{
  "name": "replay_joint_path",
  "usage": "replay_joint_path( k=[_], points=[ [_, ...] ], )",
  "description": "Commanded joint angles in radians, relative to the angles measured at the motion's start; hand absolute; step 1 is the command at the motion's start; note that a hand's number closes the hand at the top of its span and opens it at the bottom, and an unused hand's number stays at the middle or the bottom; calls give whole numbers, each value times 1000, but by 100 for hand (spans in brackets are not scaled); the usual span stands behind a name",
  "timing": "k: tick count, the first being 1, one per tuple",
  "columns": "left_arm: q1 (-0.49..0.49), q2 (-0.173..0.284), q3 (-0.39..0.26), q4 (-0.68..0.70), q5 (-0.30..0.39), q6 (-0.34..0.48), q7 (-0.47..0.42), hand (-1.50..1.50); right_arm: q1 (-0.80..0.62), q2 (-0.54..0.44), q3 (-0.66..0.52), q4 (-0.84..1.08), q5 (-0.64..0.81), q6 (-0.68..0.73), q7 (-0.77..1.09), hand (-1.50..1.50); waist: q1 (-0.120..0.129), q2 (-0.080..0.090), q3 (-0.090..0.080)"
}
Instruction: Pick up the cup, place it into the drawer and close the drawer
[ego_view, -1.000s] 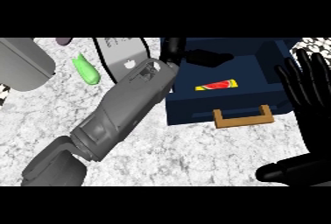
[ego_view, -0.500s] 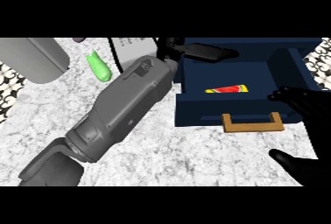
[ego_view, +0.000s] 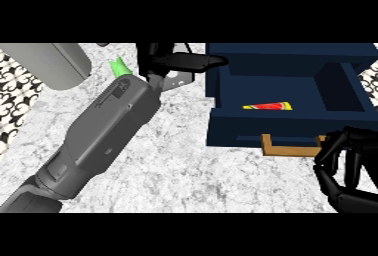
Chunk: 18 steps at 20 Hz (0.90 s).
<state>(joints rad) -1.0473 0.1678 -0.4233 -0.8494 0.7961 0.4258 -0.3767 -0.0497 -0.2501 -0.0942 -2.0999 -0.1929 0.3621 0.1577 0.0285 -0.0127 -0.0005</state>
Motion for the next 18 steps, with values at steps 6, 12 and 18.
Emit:
replay_joint_path(
  k=[6, 12, 18],
  points=[
    [337, 211, 21, -422, 9, 19, 108, -150, -13, -24, 61, 26, 172, -3, 48, 150, 9, 3, 0],
    [557, 334, 104, -559, 55, -107, 84, -150, -8, -43, 111, 211, 386, 8, -158, 150, 8, 12, 1],
    [664, 357, 115, -594, 58, -173, 58, -150, -65, -110, 263, 303, 716, -61, -258, 150, 8, 16, 1]
  ],
)
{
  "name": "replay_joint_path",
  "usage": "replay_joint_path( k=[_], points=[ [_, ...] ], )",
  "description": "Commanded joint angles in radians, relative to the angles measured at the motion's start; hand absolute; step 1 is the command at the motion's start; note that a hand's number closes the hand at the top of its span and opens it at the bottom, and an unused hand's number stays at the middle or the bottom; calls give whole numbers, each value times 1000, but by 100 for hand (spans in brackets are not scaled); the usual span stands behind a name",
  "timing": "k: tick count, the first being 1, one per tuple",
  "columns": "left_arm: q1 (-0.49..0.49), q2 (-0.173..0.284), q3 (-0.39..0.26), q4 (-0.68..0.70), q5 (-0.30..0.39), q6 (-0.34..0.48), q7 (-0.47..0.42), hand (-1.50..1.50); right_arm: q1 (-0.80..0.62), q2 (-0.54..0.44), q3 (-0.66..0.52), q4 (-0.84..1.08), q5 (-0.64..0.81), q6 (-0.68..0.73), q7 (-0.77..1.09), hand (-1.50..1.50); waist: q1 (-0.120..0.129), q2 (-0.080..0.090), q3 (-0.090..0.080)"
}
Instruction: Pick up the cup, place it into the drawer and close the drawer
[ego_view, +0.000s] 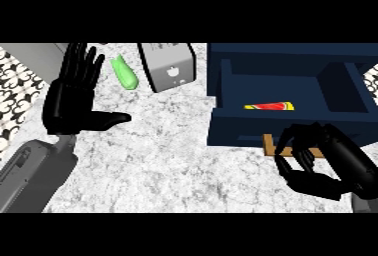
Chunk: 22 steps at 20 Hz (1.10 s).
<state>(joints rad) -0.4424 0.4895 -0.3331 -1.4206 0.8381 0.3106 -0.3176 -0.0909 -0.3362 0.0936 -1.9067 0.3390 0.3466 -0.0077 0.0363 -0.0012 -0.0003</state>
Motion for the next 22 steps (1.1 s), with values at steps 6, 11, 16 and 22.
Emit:
replay_joint_path(
  k=[6, 11, 16, 22],
  points=[
    [219, 109, 136, -57, 31, -177, -16, -150, -54, 42, 149, 231, 319, -149, -121, 150, -25, 1, 0],
    [333, 111, 179, -151, 31, -216, -25, -150, -188, 67, 126, 496, 388, -178, -151, -150, -17, 2, 0],
    [313, 68, 209, -23, -3, -322, -67, -150, -301, 100, 112, 777, 461, -264, -263, -150, -24, 5, 0],
    [384, 44, 260, -61, -13, -367, -60, -150, -443, 129, 40, 1067, 474, -324, -361, -150, -20, 4, 1]
  ],
)
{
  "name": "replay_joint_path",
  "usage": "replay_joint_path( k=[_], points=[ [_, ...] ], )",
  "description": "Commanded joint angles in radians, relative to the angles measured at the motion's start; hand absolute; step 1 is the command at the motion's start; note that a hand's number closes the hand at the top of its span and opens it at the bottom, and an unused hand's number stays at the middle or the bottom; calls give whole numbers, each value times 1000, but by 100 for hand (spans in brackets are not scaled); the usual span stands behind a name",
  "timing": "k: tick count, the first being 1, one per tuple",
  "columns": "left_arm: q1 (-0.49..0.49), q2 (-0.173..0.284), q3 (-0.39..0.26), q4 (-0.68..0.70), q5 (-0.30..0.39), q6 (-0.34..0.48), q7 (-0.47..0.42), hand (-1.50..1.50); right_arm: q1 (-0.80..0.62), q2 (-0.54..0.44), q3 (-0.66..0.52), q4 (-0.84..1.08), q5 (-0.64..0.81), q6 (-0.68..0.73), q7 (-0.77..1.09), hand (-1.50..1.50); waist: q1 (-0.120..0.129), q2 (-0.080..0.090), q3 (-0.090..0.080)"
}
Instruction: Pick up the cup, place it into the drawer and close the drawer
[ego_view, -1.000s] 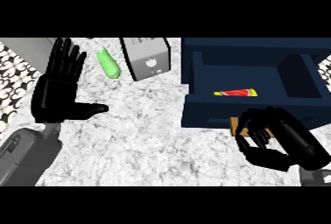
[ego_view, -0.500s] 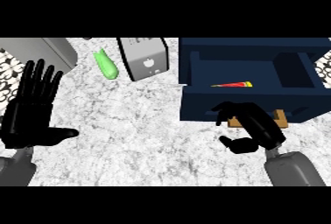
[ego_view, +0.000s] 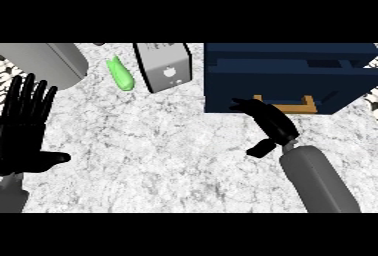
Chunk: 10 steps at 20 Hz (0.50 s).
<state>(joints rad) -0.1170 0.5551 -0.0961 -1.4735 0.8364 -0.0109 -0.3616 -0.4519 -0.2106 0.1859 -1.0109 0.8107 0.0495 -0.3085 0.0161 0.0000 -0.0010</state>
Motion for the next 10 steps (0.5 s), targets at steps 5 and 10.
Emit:
replay_joint_path(
  k=[5, 10],
  points=[
    [23, -14, 62, 25, -20, -84, 12, -150, -228, -12, -124, 400, -20, -15, -155, -150, 2, 5, 2],
    [18, -40, 31, -15, -45, -70, 17, -150, -415, -24, -186, 633, -25, -29, -191, -150, 36, 18, 3]
  ],
)
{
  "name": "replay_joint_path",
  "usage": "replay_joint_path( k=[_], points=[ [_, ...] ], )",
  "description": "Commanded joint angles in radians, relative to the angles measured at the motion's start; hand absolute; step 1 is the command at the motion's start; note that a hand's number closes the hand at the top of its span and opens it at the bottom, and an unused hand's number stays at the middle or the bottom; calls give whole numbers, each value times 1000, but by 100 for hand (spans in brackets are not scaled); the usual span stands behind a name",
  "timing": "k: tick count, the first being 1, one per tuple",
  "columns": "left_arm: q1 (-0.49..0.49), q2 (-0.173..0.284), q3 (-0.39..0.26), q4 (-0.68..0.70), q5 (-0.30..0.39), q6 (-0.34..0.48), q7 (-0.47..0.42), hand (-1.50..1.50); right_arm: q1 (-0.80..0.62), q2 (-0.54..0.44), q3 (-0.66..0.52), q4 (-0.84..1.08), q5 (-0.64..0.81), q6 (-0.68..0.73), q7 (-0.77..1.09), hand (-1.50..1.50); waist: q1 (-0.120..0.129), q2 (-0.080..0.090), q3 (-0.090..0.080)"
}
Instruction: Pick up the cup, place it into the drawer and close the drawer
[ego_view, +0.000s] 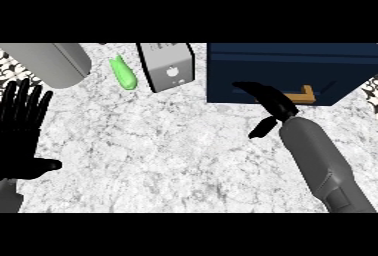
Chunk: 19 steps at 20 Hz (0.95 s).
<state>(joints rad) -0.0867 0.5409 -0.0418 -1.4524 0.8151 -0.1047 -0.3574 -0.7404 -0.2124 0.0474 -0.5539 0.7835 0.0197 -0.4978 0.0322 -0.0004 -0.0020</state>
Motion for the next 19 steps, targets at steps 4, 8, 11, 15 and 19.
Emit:
replay_joint_path(
  k=[4, 8, 11, 15, 19],
  points=[
    [50, -44, -20, -28, -16, -26, -17, -150, -136, -120, -82, 249, -9, 19, -98, -150, 34, 22, 5],
    [-29, 4, 18, 3, 6, -50, 30, -150, -196, -113, -87, 316, 0, 24, -70, -150, 44, 32, 5],
    [-39, -1, 21, 20, -2, -46, 31, -150, -247, -152, -107, 334, -15, 61, -90, -150, 45, 33, 5],
    [-28, -8, 4, 24, -33, -50, 16, -150, -266, -164, -112, 355, -17, 56, -96, -150, 59, 37, 5],
    [-53, -20, 2, 34, -44, -38, 16, -150, -259, -170, -115, 382, -17, 54, -119, -150, 61, 41, 6]
  ],
)
